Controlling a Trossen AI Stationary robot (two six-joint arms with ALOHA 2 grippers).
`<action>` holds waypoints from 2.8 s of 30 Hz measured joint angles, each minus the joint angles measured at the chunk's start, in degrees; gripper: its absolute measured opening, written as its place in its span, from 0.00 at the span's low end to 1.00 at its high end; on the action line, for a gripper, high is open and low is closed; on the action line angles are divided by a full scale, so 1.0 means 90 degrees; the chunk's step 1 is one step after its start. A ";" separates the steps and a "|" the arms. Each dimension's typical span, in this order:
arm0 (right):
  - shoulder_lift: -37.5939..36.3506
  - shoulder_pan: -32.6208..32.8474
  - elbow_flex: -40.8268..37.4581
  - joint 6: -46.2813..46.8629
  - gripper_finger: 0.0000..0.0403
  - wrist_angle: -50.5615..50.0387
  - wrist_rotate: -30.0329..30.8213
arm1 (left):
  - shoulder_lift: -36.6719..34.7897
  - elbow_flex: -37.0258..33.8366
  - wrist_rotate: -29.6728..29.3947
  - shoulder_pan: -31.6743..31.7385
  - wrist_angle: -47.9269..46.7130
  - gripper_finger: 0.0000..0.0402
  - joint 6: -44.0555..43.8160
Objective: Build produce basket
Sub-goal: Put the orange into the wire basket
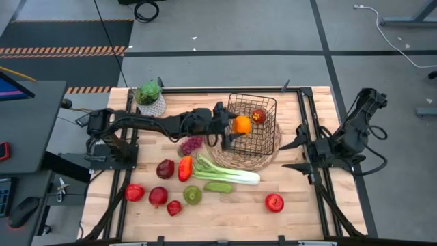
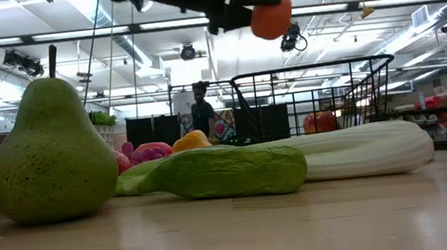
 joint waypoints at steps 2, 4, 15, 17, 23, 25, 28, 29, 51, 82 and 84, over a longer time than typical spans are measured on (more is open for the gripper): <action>-0.0094 0.0000 0.0000 -0.0033 0.61 -0.0178 0.0139 | 0.0179 -0.0002 0.0022 0.0168 0.0096 0.82 -0.0278; -0.0175 0.0000 0.0000 -0.0095 0.61 -0.0351 0.0363 | 0.0449 0.0070 0.0020 0.0312 0.0281 0.82 -0.0530; -0.0420 -0.0002 0.0000 -0.0894 0.61 -0.0445 0.1356 | 0.1857 0.2630 0.0206 0.0746 -0.2289 0.82 -0.0902; -0.0472 -0.0002 0.0000 -0.0912 0.61 -0.0501 0.1411 | 0.2147 0.3103 0.0369 0.0785 -0.2849 0.82 -0.0904; -0.0660 0.0007 0.0000 -0.0870 0.61 -0.0657 0.1497 | 0.2980 0.4163 0.0575 0.0755 -0.3877 0.82 -0.0902; -0.0686 0.0005 0.0002 -0.0868 0.61 -0.0671 0.1498 | 0.3117 0.4313 0.0590 0.0721 -0.4174 0.82 -0.0909; -0.0729 0.0005 0.0002 -0.0892 0.61 -0.0727 0.1498 | 0.3249 0.4410 0.0618 0.0692 -0.4231 0.82 -0.1028; -0.0738 0.0005 0.0002 -0.0923 0.61 -0.0727 0.1498 | 0.3283 0.4405 0.0647 0.0692 -0.4275 0.82 -0.1096; -0.0830 -0.0005 0.0002 -0.1674 0.61 -0.0533 0.1498 | 0.3887 0.4396 0.0616 0.0453 -0.3713 0.82 -0.0386; -0.0825 -0.0005 0.0000 -0.1720 0.61 -0.0545 0.1494 | 0.3917 0.4403 0.0847 0.0437 -0.4085 0.99 -0.0404; -0.0825 -0.0005 0.0000 -0.1720 0.61 -0.0543 0.1493 | 0.3917 0.4403 0.0847 0.0437 -0.4143 0.98 -0.0403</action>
